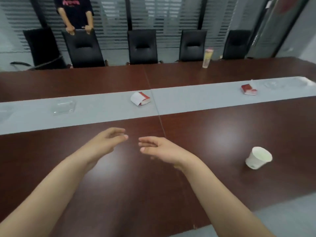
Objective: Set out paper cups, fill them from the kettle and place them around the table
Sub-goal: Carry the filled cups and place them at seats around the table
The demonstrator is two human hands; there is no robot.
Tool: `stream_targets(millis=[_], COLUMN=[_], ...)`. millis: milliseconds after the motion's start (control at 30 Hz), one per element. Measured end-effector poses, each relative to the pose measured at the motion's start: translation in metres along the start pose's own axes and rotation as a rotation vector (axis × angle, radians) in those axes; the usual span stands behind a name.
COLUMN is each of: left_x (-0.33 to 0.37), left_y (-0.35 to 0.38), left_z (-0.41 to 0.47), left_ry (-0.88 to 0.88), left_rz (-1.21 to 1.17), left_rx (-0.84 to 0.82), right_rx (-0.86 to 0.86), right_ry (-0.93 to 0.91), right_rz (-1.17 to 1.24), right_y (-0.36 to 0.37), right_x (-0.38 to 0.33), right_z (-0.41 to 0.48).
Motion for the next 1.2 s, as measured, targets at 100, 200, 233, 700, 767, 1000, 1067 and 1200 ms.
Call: stream_targets(millis=[100,200,233,700,767,1000,1067,1200], left_x=[0.037,0.070,0.080,0.193,0.197,0.212,0.219,0.243], left_y=[0.080,0.162,0.185,0.557,0.591,0.716,0.756,0.837], left_z=[0.005,0.011,0.011,0.003,0.004,0.019,0.027,0.046], left_ry=[0.057,0.115,0.132,0.251,0.230,0.163,0.151,0.119], left_rz=[-0.036,-0.091,-0.110,-0.279,-0.268,-0.218,-0.198,-0.137], left_rx=[-0.105,-0.168,-0.181,-0.474,-0.527,-0.651,-0.682,-0.765], right_rx=[0.129,0.264,0.302,0.887,0.946,1.119,1.150,1.171], right_ry=[-0.009,-0.027,-0.028,0.034,0.071,0.163,0.201,0.316], right_rz=[0.053,0.111,0.132,0.367,0.386,0.453,0.465,0.458], right_y=[-0.064,-0.129,-0.147,-0.393,-0.415,-0.493,-0.522,-0.590], right_x=[0.024,0.052,0.060,0.205,0.226,0.297,0.317,0.352], right_z=[-0.047,-0.094,-0.107,-0.319,-0.341,-0.404,-0.419,-0.449])
Point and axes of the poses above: each hand's wrist, its own z-axis towards the middle knuckle, its own y-axis out of the palm, x = y × z, the point moved 3 cm from there along z, towards the middle knuckle, and after that the axes turned 3 degrees about -z, right-handed, at the moved point
